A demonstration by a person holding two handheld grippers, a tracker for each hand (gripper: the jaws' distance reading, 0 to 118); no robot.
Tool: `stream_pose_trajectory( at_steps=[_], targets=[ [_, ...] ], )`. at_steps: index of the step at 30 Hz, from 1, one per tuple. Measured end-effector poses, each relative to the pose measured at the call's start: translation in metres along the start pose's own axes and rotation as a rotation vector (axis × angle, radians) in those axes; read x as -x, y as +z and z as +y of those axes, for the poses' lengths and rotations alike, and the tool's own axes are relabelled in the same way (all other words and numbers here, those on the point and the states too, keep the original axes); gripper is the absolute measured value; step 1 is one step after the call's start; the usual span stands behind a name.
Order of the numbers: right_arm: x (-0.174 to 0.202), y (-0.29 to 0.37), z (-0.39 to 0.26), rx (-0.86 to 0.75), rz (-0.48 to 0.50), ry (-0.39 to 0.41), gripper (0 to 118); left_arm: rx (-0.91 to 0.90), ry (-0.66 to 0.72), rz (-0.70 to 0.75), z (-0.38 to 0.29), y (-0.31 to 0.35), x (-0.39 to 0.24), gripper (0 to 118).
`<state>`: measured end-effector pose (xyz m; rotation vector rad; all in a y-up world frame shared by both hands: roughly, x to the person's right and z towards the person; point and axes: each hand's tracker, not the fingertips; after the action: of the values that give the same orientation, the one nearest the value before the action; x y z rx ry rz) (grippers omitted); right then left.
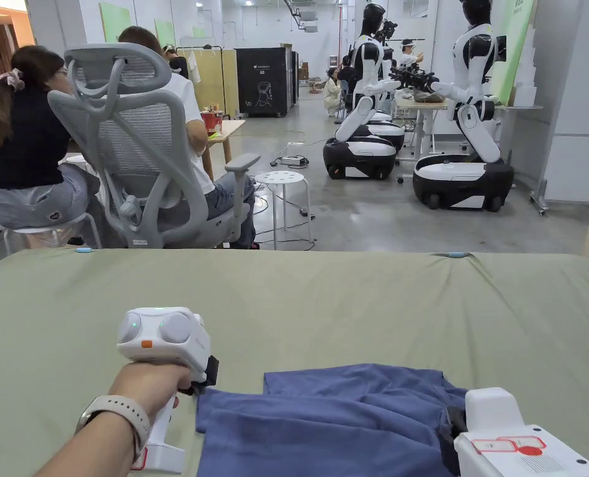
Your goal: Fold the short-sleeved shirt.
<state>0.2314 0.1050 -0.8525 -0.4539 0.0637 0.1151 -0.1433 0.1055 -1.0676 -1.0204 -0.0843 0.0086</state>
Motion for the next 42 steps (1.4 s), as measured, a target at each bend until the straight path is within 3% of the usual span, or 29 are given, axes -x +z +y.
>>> stream_pose_trajectory(
  at_steps=[2, 3, 4, 5, 6, 7, 8, 10, 13, 17, 20, 22, 28, 29, 30, 32, 38, 42],
  targets=[
    [-0.007, -0.013, -0.003, 0.016, -0.008, 0.005, 0, 0.016, 0.027, 0.004, 0.012, -0.024, 0.002, 0],
    [-0.012, -0.017, -0.005, 0.022, -0.012, 0.006, 0, 0.004, 0.036, 0.009, 0.017, -0.034, 0.003, 19],
    [-0.016, -0.023, -0.007, 0.026, -0.016, 0.009, 0, -0.031, 0.064, 0.028, 0.021, -0.043, 0.003, 55],
    [-0.018, -0.028, -0.008, 0.034, -0.021, 0.016, 0, -0.046, 0.084, 0.051, 0.024, -0.049, 0.004, 103],
    [-0.022, -0.032, -0.009, 0.038, -0.03, 0.025, 0, -0.033, 0.089, 0.078, 0.027, -0.059, 0.004, 118],
    [-0.026, -0.035, -0.01, 0.042, -0.039, 0.027, 0, -0.001, 0.068, 0.108, 0.028, -0.07, 0.004, 114],
    [-0.029, -0.038, -0.01, 0.044, -0.041, 0.022, 0, -0.007, 0.031, 0.122, 0.028, -0.076, 0.003, 100],
    [-0.038, -0.043, -0.012, 0.053, -0.052, -0.011, 0, 0.003, -0.007, 0.166, 0.028, -0.09, 0.003, 93],
    [-0.044, -0.049, -0.017, 0.071, -0.068, 0.002, 0, 0.044, 0.0, 0.142, 0.025, -0.11, 0.008, 79],
    [-0.058, -0.051, -0.022, 0.094, -0.081, -0.011, 0, 0.022, -0.031, 0.069, 0.013, -0.116, 0.0, 8],
    [-0.076, -0.049, -0.017, 0.099, -0.1, -0.052, 0, -0.002, -0.089, 0.107, 0.012, -0.103, -0.008, 5],
    [-0.098, -0.049, -0.01, 0.107, -0.127, -0.09, 0, -0.092, -0.054, 0.095, 0.018, -0.08, -0.006, 5],
    [-0.144, -0.074, 0.002, 0.21, -0.169, -0.043, 0, -0.145, -0.105, 0.05, 0.013, -0.018, -0.012, 5],
    [-0.148, -0.08, 0.001, 0.204, -0.161, -0.05, 6, -0.152, -0.101, 0.05, 0.013, -0.014, -0.011, 5],
    [-0.155, -0.087, 0.0, 0.217, -0.149, -0.075, 28, -0.156, -0.099, 0.051, 0.013, -0.011, -0.01, 5],
    [-0.163, -0.104, -0.001, 0.268, -0.121, -0.106, 89, -0.158, -0.1, 0.05, 0.011, -0.009, -0.009, 5],
    [-0.172, -0.161, -0.016, 0.294, -0.173, -0.088, 92, -0.147, -0.126, 0.049, 0.01, -0.024, -0.005, 5],
    [-0.163, -0.196, -0.05, 0.424, -0.121, -0.134, 92, -0.133, -0.156, 0.063, 0.008, -0.036, -0.005, 5]
  ],
)
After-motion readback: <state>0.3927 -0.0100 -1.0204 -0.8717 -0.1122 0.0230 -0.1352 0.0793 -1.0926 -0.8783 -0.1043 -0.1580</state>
